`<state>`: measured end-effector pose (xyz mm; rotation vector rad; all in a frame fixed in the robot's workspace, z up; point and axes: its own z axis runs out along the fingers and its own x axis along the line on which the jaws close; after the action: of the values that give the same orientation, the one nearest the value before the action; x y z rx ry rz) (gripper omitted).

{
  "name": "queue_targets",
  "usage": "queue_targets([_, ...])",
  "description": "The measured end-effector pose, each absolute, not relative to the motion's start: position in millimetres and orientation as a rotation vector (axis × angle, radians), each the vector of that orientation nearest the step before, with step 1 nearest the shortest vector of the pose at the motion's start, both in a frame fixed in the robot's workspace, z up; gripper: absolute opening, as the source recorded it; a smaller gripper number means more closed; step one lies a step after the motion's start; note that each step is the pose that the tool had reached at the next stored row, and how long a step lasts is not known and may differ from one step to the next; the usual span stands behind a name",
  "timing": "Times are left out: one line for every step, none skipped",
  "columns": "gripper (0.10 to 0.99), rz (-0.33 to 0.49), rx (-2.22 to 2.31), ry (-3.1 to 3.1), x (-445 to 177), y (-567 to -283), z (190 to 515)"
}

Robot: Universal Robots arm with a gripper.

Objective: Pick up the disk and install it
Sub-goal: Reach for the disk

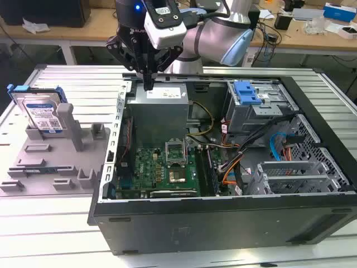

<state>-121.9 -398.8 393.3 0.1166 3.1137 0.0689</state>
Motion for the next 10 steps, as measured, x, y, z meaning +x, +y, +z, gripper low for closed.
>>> queue_targets([0.106, 0.069, 0.117, 3.114, -122, -399, 393])
queue_targets([0.106, 0.069, 0.117, 3.114, -122, -399, 393])
queue_targets([0.106, 0.069, 0.117, 3.114, -122, -399, 393])
queue_targets([0.106, 0.069, 0.117, 3.114, -122, -399, 393])
queue_targets([0.106, 0.069, 0.117, 3.114, -122, -399, 393])
queue_targets([0.106, 0.069, 0.117, 3.114, -123, -399, 393])
queue_targets([0.106, 0.069, 0.117, 3.114, -123, -399, 393])
queue_targets([0.106, 0.069, 0.117, 3.114, -126, -399, 393])
queue_targets([0.106, 0.069, 0.117, 3.115, -134, -397, 392])
queue_targets([0.106, 0.069, 0.117, 3.115, -145, -394, 392])
